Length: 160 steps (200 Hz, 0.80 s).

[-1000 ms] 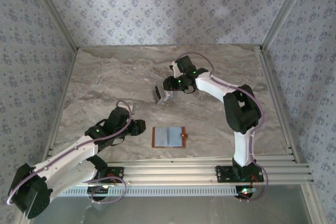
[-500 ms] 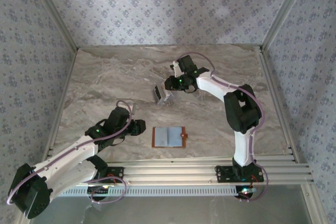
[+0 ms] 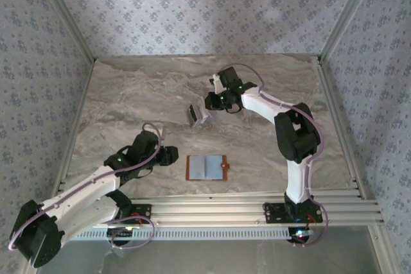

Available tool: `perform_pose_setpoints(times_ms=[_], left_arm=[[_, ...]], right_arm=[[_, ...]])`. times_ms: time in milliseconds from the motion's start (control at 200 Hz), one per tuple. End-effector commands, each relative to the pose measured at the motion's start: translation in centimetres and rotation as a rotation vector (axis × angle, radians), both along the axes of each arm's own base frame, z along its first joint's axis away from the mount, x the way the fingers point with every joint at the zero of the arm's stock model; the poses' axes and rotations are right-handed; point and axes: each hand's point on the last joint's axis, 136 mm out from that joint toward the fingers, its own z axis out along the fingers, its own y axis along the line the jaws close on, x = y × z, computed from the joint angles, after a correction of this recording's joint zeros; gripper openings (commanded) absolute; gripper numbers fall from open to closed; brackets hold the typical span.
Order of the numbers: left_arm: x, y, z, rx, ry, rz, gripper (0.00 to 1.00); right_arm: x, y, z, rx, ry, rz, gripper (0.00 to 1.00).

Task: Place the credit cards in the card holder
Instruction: Pick up the credit card from the storage box.

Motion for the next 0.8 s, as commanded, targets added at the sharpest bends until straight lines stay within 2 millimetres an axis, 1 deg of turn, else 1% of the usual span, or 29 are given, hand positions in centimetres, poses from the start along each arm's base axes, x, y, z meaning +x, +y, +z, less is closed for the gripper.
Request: perform_pose_setpoints(times_ms=[0, 245, 415, 585, 795], left_arm=[[0.1, -0.2, 0.2, -0.008, -0.012, -0.015, 0.52], [0.1, -0.2, 0.1, -0.006, -0.011, -0.014, 0.52], [0.1, -0.2, 0.0, -0.004, -0.007, -0.015, 0.52], [0.1, -0.1, 0.0, -0.004, -0.007, -0.014, 0.52], [0.1, -0.3, 0.0, -0.004, -0.004, -0.020, 0.52]], right_arm=[[0.0, -0.2, 2.1, 0.008, -0.031, 0.000, 0.09], [0.1, -1.4, 2.8, -0.033, -0.057, -0.031, 0.05], [0.1, -1.6, 3.4, -0.035, -0.068, -0.035, 0.05], [0.0, -2.1, 3.4, -0.056, -0.071, -0.045, 0.00], [0.3, -3.4, 3.7, -0.115, -0.097, -0.093, 0.00]])
